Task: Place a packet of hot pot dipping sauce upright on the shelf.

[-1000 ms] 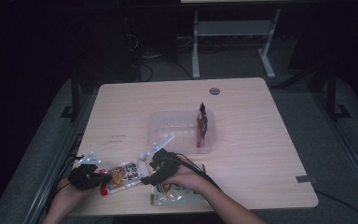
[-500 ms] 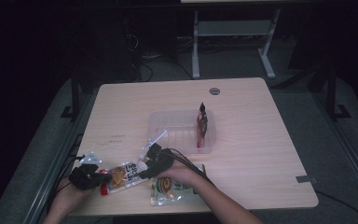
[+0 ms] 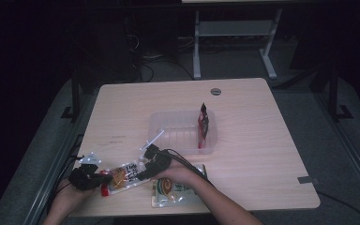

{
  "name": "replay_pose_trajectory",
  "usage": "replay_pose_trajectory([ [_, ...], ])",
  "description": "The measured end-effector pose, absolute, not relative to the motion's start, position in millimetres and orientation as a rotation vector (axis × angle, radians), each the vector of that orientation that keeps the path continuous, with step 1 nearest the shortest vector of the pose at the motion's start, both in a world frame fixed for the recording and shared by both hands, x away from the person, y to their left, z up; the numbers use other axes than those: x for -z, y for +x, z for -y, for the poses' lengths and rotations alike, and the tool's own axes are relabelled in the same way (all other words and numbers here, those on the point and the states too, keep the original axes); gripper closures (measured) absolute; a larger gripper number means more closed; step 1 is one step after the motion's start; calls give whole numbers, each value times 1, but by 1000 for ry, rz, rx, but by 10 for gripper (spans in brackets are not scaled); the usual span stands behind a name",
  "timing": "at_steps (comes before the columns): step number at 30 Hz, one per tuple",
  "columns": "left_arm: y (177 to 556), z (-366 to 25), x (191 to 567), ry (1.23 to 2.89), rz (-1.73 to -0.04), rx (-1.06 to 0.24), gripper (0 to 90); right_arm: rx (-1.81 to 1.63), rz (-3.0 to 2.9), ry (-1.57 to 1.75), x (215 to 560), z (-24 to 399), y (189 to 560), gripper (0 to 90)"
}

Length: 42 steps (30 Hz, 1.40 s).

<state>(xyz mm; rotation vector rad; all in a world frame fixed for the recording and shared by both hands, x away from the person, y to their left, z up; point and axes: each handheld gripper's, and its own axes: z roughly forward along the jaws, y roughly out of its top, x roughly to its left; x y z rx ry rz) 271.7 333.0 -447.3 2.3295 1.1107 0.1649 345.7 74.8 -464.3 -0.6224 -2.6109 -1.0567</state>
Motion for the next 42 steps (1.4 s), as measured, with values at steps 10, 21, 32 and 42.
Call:
replay_pose_trajectory([
  [10, 272, -333, 447, 2343, -1094, -171, 900, 1137, 2567, -474, 459, -79, 347, 865],
  [21, 275, -331, 445, 2338, -1058, -144, 900, 1245, 2438, -355, 448, -77, 342, 900],
  [32, 274, -313, 427, 2276, -958, -174, 900, 1356, 2360, -320, 424, -62, 335, 900],
  [42, 268, -281, 412, 2198, -864, -155, 899, 1503, 2313, -291, 397, -35, 335, 900],
])
